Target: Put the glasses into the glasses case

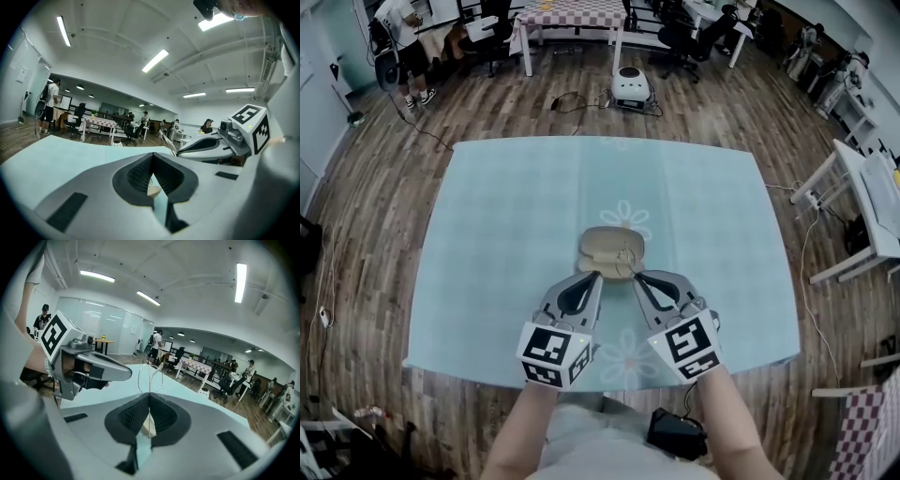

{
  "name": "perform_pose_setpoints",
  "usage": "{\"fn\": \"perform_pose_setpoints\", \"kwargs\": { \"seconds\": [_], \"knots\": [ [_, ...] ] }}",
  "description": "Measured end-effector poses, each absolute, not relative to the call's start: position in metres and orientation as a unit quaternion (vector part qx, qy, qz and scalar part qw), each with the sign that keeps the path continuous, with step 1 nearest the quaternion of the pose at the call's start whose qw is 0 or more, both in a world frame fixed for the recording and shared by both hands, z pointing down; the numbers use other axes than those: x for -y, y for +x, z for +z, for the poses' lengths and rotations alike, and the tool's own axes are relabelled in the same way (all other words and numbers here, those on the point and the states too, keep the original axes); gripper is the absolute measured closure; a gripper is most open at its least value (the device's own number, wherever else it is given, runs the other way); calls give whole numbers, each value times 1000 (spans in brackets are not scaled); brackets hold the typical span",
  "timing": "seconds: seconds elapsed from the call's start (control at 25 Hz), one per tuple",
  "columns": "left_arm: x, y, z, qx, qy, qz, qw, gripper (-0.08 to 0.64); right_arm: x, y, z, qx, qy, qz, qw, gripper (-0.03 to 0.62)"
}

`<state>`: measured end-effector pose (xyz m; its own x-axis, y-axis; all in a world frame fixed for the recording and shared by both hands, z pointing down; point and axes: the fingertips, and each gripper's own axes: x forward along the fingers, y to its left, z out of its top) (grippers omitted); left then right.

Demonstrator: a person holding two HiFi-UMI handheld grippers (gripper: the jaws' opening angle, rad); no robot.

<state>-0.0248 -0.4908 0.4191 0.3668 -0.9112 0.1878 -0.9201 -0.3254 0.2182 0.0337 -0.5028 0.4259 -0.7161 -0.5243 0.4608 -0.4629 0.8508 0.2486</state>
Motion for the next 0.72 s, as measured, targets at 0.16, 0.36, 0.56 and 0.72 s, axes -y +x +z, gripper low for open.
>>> {"fn": "perform_pose_setpoints", "kwargs": {
  "seconds": [0.16,0.36,0.56,0.72],
  "knots": [
    [507,-30,432,560,814,18,154,551,519,28,438,922,261,-56,280,580],
    [527,-34,437,557,815,20,158,551,541,23,459,907,241,-101,332,580],
    [545,-40,451,559,810,26,174,551,560,16,479,894,211,-133,371,580],
    [554,-45,464,558,809,34,185,551,572,7,498,887,188,-145,396,580]
  ]
}}
